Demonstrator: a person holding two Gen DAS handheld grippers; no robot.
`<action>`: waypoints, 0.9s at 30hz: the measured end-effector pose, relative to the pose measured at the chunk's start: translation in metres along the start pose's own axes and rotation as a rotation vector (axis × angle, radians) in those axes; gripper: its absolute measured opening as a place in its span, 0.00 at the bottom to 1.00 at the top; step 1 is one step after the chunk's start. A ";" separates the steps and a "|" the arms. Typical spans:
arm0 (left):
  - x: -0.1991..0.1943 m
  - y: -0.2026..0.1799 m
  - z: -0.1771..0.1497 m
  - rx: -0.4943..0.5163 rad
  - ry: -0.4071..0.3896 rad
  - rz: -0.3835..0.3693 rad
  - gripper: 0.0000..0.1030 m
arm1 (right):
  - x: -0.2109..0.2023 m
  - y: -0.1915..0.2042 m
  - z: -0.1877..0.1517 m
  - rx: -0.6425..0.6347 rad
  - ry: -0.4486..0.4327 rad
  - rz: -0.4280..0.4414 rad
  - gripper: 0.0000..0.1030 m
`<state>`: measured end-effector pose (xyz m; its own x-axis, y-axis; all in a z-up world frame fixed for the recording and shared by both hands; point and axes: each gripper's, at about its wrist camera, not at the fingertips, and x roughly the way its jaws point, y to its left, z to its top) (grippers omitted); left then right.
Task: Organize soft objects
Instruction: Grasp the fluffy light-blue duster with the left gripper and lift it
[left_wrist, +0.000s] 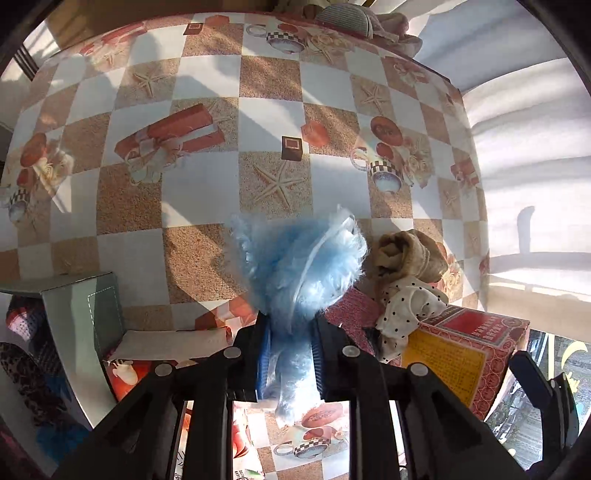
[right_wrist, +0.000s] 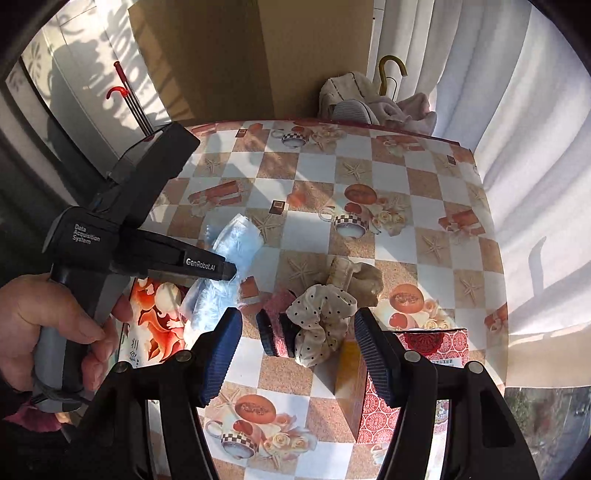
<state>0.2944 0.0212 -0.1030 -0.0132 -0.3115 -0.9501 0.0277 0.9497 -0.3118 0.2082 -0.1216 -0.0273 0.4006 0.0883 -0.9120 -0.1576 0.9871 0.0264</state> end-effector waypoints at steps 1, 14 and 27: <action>-0.014 0.004 -0.003 -0.011 -0.027 -0.018 0.21 | 0.008 0.002 0.001 0.015 0.013 -0.005 0.63; -0.108 0.059 -0.055 -0.110 -0.227 -0.143 0.21 | 0.077 0.018 0.037 0.163 0.130 -0.173 0.63; -0.126 0.070 -0.097 -0.060 -0.231 -0.165 0.21 | 0.153 -0.004 0.020 0.443 0.326 -0.257 0.21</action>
<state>0.2008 0.1299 -0.0045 0.2153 -0.4544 -0.8644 -0.0153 0.8835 -0.4682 0.2880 -0.1091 -0.1587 0.0674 -0.1360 -0.9884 0.3266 0.9391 -0.1069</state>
